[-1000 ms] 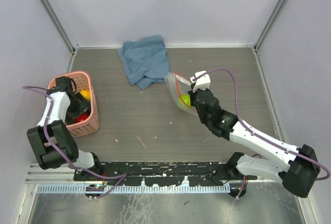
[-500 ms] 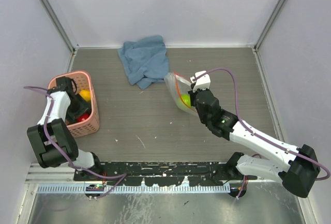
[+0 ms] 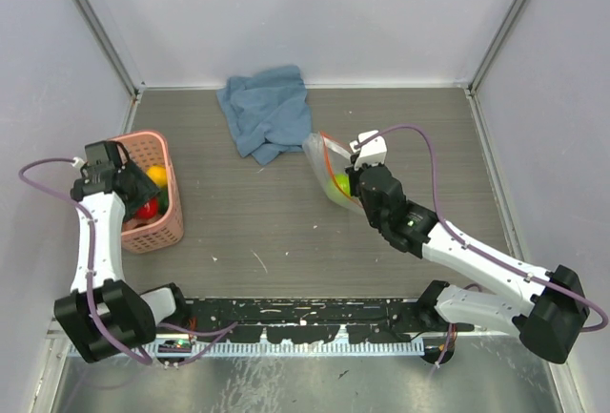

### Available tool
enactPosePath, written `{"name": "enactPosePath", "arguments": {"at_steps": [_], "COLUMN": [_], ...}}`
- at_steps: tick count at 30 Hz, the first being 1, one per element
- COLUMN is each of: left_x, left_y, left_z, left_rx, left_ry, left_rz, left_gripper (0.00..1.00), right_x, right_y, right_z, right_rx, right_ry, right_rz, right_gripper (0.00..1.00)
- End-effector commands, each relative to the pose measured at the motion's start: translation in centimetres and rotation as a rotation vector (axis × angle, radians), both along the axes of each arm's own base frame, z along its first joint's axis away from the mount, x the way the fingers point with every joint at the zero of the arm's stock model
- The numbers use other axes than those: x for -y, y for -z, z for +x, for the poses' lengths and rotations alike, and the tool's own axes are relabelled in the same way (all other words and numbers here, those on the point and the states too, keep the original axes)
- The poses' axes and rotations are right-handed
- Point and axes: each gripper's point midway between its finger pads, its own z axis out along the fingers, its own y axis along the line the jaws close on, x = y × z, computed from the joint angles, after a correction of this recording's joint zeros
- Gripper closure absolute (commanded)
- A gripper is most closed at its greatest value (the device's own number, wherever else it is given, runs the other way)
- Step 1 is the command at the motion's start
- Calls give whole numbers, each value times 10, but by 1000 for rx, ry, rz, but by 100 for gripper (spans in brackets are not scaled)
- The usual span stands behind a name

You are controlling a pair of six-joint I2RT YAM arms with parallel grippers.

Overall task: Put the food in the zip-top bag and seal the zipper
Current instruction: Pick up the fake fruit from the bin.

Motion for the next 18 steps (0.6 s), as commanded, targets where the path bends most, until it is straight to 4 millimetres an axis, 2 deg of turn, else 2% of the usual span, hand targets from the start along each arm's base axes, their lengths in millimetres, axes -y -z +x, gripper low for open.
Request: {"name": "enactPosePath", "arguments": {"at_steps": [1, 10, 14, 18], "left_x": [6, 36, 57, 81], "left_y": [-36, -102, -119, -139], "left_z": [11, 20, 20, 21], "left_rx": [151, 370, 399, 460], "left_ry": [33, 147, 233, 314], "left_rz": [23, 29, -5, -48], "left_gripper": [52, 49, 49, 49], "right_x": [-4, 5, 11, 27], "right_y": [-31, -34, -37, -46], "right_z": [6, 9, 8, 7], "right_rx": [52, 48, 50, 58], "right_ry": [20, 134, 189, 288], "right_rz": [46, -88, -117, -157], "right_gripper": [99, 99, 99, 99]}}
